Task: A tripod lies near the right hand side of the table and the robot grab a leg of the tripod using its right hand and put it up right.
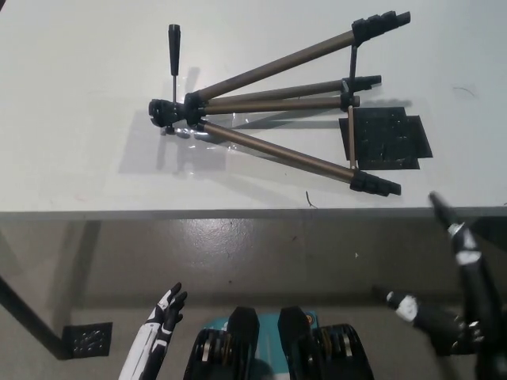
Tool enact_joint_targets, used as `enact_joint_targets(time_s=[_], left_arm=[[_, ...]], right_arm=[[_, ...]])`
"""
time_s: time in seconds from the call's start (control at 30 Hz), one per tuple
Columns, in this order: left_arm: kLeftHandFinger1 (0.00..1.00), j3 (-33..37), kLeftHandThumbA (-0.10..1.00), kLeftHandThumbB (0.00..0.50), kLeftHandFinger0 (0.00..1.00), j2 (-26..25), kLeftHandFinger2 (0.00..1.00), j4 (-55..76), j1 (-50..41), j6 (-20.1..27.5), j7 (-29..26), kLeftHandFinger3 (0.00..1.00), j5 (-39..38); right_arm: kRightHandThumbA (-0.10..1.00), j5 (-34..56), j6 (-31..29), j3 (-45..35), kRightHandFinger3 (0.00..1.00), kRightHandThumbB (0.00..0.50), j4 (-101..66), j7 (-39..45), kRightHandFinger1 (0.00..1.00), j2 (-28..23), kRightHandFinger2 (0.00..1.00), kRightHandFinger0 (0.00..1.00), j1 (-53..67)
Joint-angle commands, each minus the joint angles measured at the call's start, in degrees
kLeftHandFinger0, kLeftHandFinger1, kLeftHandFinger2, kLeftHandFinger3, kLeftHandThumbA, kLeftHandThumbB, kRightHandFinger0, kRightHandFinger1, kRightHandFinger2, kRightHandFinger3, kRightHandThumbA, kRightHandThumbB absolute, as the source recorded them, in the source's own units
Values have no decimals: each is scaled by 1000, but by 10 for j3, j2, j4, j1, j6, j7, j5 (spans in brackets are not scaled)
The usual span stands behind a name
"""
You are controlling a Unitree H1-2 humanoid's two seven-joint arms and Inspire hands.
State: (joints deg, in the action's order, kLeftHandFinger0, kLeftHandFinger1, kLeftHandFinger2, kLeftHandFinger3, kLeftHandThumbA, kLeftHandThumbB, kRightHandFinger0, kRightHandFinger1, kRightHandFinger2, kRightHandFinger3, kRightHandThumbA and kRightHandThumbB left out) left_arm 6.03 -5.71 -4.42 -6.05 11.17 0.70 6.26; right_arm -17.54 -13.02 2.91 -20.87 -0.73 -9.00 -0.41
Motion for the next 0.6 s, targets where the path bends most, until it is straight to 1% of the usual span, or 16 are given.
enact_joint_targets(time_s=[0.0,0.03,0.07,0.1,0.17,0.3,0.43,0.5,0.53,0.57], left_arm=[[1000,1,1000,390,1000,-10,1000,13,0,50,2,1000,13],[1000,0,1000,387,1000,-10,1000,15,-2,49,1,1000,15],[1000,0,1000,389,1000,-10,1000,14,-3,52,0,1000,15],[1000,0,1000,394,1000,-10,1000,12,-4,53,0,1000,15],[1000,-1,1000,395,1000,-9,1000,8,-7,59,-2,1000,14],[1000,0,1000,388,1000,-8,1000,6,-9,59,-1,1000,12],[1000,2,1000,376,1000,-10,1000,12,-14,59,-1,1000,17],[1000,2,1000,373,1000,-10,1000,12,-15,59,-2,1000,20],[1000,2,1000,371,1000,-10,1000,9,-14,63,-2,1000,20],[1000,1,1000,367,1000,-10,1000,8,-14,65,-2,1000,20]], right_arm=[[1000,-149,170,-37,1000,500,-175,107,1000,-48,1000,1000,-147],[1000,-153,183,-34,1000,496,-176,119,1000,-54,1000,1000,-173],[1000,-162,207,-29,1000,495,-177,142,1000,-62,1000,1000,-211],[1000,-163,219,-25,1000,494,-177,148,1000,-64,1000,1000,-222],[993,-180,248,-9,1000,481,-153,172,1000,-69,1000,1000,-283],[969,-205,280,24,1000,482,-90,208,1000,-79,1000,1000,-382],[996,-247,303,68,1000,483,-16,255,1000,-95,1000,1000,-473],[1000,-260,320,90,1000,500,26,280,1000,-98,1000,1000,-521],[1000,-273,339,111,1000,500,56,308,1000,-100,1000,1000,-559],[1000,-274,339,120,1000,500,76,313,1000,-100,1000,1000,-575]])
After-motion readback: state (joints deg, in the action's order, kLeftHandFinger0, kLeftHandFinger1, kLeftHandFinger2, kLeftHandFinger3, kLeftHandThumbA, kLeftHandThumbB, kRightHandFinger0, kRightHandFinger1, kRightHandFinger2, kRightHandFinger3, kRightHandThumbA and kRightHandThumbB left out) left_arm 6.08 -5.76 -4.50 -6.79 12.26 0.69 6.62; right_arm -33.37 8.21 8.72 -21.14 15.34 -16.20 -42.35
